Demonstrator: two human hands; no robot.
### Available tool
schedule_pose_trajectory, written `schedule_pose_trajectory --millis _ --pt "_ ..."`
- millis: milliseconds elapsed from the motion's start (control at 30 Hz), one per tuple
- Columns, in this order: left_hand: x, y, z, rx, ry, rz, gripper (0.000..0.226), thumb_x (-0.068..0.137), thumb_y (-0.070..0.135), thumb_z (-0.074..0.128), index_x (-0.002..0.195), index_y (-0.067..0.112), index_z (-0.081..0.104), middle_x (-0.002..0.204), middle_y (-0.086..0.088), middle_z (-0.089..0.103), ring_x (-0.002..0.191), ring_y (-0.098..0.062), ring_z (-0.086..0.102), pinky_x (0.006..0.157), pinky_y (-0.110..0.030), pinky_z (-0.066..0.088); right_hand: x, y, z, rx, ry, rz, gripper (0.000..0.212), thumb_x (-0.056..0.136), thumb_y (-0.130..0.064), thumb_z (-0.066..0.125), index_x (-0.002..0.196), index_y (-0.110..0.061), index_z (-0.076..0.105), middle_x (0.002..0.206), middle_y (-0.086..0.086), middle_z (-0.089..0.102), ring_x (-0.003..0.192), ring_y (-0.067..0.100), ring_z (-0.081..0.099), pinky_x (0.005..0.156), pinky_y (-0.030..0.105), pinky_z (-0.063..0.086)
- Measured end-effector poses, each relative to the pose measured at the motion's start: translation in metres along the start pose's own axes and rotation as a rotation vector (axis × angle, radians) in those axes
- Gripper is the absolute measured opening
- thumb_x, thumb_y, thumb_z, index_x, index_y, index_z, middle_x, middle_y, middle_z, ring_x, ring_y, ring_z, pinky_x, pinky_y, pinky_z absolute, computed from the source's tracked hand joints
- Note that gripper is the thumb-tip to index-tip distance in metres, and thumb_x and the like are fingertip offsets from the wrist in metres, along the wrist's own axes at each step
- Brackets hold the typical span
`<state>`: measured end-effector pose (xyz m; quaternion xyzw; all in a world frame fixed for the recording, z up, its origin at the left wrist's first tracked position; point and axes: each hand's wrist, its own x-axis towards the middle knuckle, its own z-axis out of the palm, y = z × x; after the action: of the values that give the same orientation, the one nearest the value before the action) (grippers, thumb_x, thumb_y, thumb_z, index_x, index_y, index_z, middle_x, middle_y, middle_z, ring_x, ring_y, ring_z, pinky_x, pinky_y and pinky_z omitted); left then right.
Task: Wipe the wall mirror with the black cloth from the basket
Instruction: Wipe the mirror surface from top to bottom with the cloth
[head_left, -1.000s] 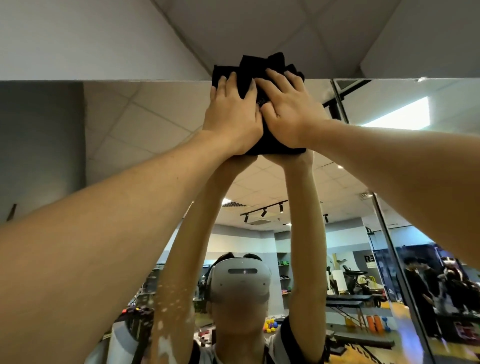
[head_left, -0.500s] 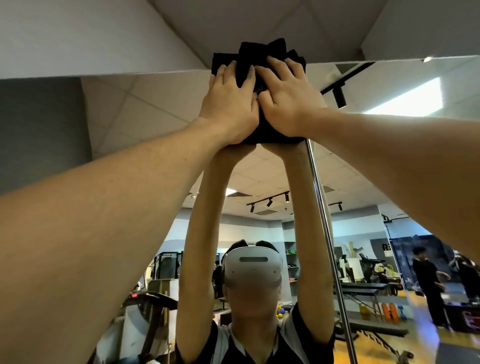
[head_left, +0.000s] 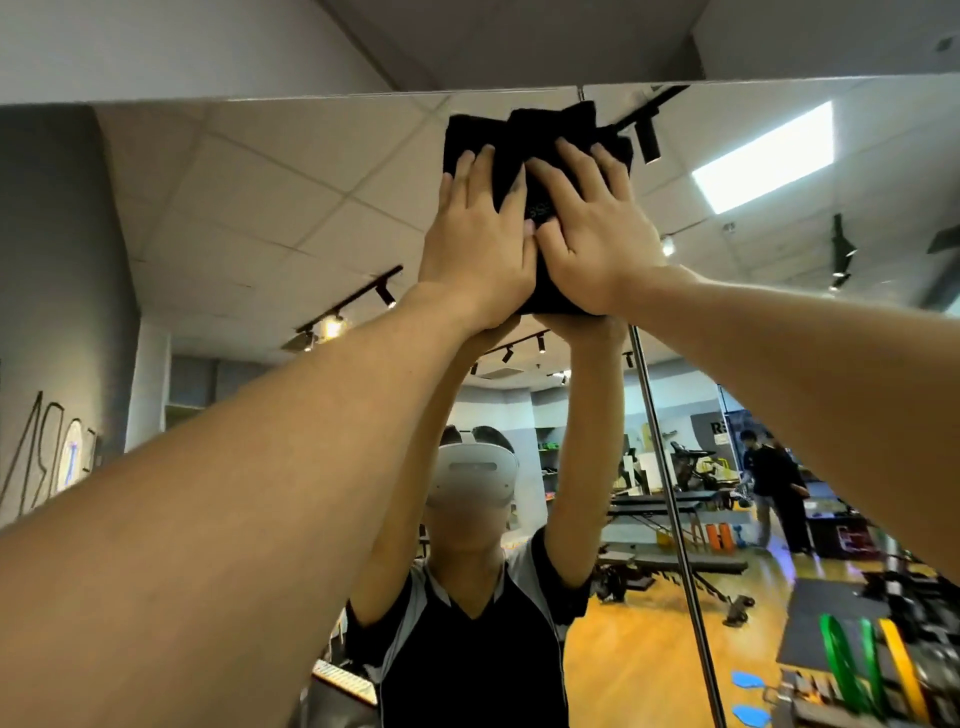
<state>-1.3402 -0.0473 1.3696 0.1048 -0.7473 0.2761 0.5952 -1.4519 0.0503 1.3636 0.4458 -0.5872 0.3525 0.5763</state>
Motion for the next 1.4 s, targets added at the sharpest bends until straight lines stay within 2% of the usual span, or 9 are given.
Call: schedule_pose_trajectory --millis 267,433,600,767,1033,1400 --pt "-0.03 0.002 -0.001 0.05 -0.051 0.027 0.06 0.108 0.036 0.027 0.161 0.012 0.015 0.168 -0.022 0.006 0.156 -0.036 0.001 0.128 -0.046 0.006 -0.03 -0.006 0.001 -0.03 -0.045 -0.006 0.068 0.095 -0.049 0.027 0.161 -0.03 0.024 0.17 0.001 0.015 0.157 0.029 0.002 0.127 0.054 0.013" --pt "-0.037 -0.002 -0.007 0.032 -0.066 0.035 0.061 0.108 0.035 0.029 0.162 0.013 0.013 0.169 -0.019 0.005 0.157 -0.034 0.0 0.127 -0.045 0.012 -0.034 -0.015 0.002 -0.054 -0.045 0.005 0.072 0.093 -0.051 0.021 0.162 -0.032 0.022 0.171 0.002 0.013 0.157 0.032 0.001 0.127 0.054 0.008" --pt "-0.05 -0.024 -0.016 0.017 -0.057 0.0 0.061 0.108 0.033 0.031 0.162 0.012 0.012 0.169 -0.018 0.007 0.157 -0.033 0.002 0.125 -0.045 0.017 -0.031 -0.037 0.014 -0.078 -0.047 -0.023 0.07 0.094 -0.05 0.023 0.162 -0.034 0.02 0.171 0.002 0.012 0.157 0.034 0.0 0.127 0.054 0.005" --pt "-0.061 -0.05 -0.026 0.014 -0.064 -0.003 0.062 0.108 0.033 0.031 0.162 0.013 0.01 0.168 -0.018 0.007 0.156 -0.033 0.005 0.124 -0.045 0.021 -0.028 -0.063 0.031 -0.09 -0.001 -0.034 0.068 0.095 -0.048 0.028 0.161 -0.034 0.022 0.17 0.003 0.015 0.157 0.036 0.003 0.126 0.056 0.006" --pt "-0.078 -0.103 -0.041 0.018 -0.065 0.012 0.061 0.108 0.033 0.029 0.162 0.013 0.009 0.168 -0.018 0.007 0.157 -0.032 0.004 0.124 -0.044 0.02 -0.021 -0.116 0.052 -0.126 0.027 -0.03 0.069 0.094 -0.048 0.025 0.161 -0.035 0.022 0.17 0.004 0.017 0.156 0.036 0.006 0.126 0.057 0.008" --pt "-0.109 -0.198 -0.069 0.017 -0.06 0.061 0.061 0.108 0.033 0.03 0.162 0.014 0.009 0.168 -0.018 0.008 0.156 -0.032 0.007 0.123 -0.043 0.022 -0.012 -0.214 0.086 -0.128 0.048 0.005 0.067 0.095 -0.048 0.027 0.161 -0.033 0.023 0.17 0.004 0.017 0.156 0.037 0.006 0.126 0.057 0.008"
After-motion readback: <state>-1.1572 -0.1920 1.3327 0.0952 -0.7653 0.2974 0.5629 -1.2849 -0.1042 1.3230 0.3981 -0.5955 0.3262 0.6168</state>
